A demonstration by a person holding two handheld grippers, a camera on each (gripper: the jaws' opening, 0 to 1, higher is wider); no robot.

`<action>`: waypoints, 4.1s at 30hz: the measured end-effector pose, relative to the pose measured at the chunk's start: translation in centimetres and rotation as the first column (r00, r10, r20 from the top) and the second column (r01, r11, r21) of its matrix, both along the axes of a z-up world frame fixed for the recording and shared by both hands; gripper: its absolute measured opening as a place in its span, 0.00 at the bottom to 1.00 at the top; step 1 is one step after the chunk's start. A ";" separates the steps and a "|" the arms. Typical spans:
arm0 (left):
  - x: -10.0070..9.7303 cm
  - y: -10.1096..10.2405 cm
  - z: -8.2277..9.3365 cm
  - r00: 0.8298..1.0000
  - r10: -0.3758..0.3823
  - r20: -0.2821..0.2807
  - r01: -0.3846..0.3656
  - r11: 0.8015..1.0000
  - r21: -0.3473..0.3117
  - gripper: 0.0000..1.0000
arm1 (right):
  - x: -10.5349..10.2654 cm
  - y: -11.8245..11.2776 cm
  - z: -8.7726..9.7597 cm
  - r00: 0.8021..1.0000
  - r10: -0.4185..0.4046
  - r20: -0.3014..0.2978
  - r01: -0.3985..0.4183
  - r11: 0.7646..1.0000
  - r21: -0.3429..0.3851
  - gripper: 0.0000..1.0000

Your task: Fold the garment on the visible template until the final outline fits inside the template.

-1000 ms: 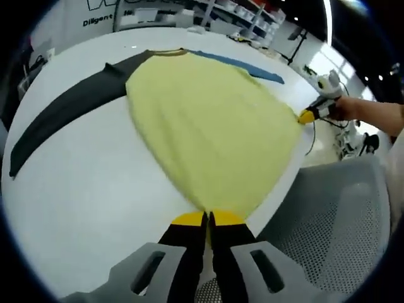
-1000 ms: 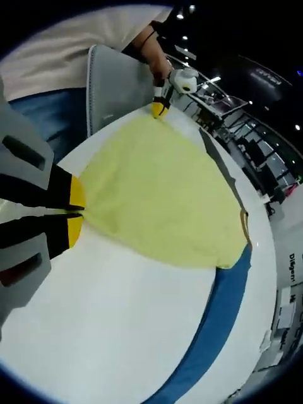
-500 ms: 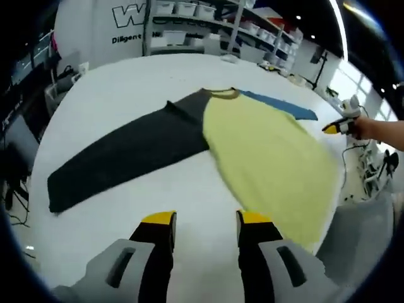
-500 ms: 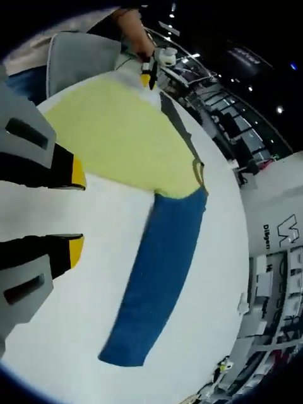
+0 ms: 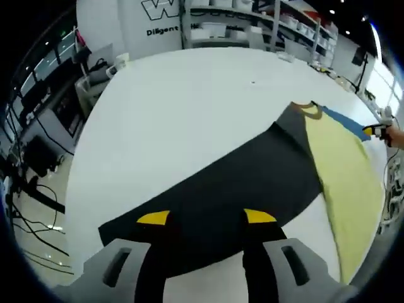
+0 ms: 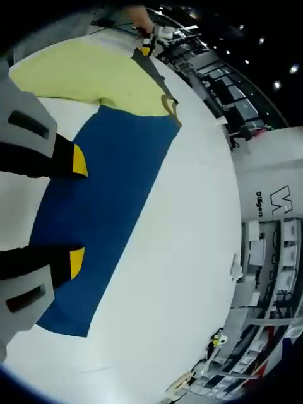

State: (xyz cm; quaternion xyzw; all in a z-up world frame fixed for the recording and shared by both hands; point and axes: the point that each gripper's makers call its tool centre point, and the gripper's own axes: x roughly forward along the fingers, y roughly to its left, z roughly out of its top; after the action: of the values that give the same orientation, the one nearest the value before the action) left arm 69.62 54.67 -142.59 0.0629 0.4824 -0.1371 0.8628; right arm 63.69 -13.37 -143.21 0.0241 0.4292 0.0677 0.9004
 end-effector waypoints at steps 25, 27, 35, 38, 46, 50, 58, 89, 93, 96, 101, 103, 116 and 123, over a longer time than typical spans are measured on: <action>-5.3 3.0 -0.8 0.989 0.149 0.009 -0.149 0.989 0.018 0.59 | -2.3 -3.3 -0.6 0.998 -0.038 -0.041 0.033 0.994 -0.108 0.49; -5.5 3.2 -0.8 0.989 0.145 -0.015 -0.144 0.989 0.034 0.65 | -2.7 -3.3 -0.5 0.994 -0.042 -0.103 0.031 0.994 -0.106 0.59; -4.6 2.2 -0.5 0.994 0.104 0.015 -0.104 0.995 0.005 0.70 | -0.5 6.2 0.6 0.986 0.167 0.020 -0.167 0.986 -0.002 0.70; -4.5 2.7 -1.0 0.997 0.068 0.029 -0.070 0.996 0.063 0.72 | 0.2 8.2 -0.3 0.979 0.202 0.014 -0.202 0.979 -0.006 0.75; -3.9 3.5 -1.0 0.996 0.086 0.029 -0.087 0.996 0.025 0.73 | 0.3 3.5 -1.7 0.979 0.203 0.015 -0.200 0.974 -0.111 0.87; -3.5 3.5 -1.0 0.996 0.081 0.031 -0.082 0.996 0.025 0.74 | 0.7 3.0 -1.6 0.981 0.194 -0.006 -0.194 0.975 -0.112 0.94; -3.9 2.9 -0.4 0.999 0.050 0.004 -0.050 0.998 0.049 0.71 | 1.3 4.8 0.3 0.976 0.214 0.034 -0.210 0.974 -0.079 0.89; -2.8 -15.4 -2.2 0.897 -0.426 0.120 0.430 0.903 -0.008 0.94 | -0.4 15.4 -2.1 0.787 0.611 0.084 -0.603 0.791 -0.107 1.00; -2.7 -15.0 -2.2 0.896 -0.425 0.127 0.430 0.903 -0.011 0.98 | -0.3 14.5 -2.1 0.787 0.612 0.080 -0.604 0.790 -0.109 1.00; -2.7 -14.3 -2.2 0.905 -0.411 0.111 0.414 0.910 -0.005 0.99 | -0.3 13.7 -2.1 0.801 0.595 0.062 -0.587 0.802 -0.109 1.00; -3.4 -13.8 -1.6 0.925 -0.375 0.055 0.376 0.926 -0.022 0.99 | 0.0 13.4 -1.5 0.820 0.572 0.005 -0.569 0.817 -0.095 1.00; -2.6 -14.3 -0.4 0.927 -0.360 0.109 0.366 0.930 -0.042 0.99 | 1.8 15.8 0.7 0.827 0.548 0.122 -0.551 0.834 -0.012 1.00; -1.6 -13.1 -1.6 0.969 -0.246 0.018 0.246 0.961 -0.129 0.96 | 8.6 27.5 1.9 0.833 0.493 0.253 -0.551 0.782 0.290 0.99; -1.5 -11.5 -1.4 0.978 -0.196 0.066 0.204 0.969 -0.137 0.92 | 11.0 24.2 1.1 0.849 0.436 0.299 -0.506 0.833 0.222 0.92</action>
State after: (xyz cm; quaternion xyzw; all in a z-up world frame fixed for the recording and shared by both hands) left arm 68.17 43.18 -143.97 0.0529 0.4399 -0.2558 0.8592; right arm 74.70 10.88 -142.13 0.0417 0.2966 0.3537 0.8861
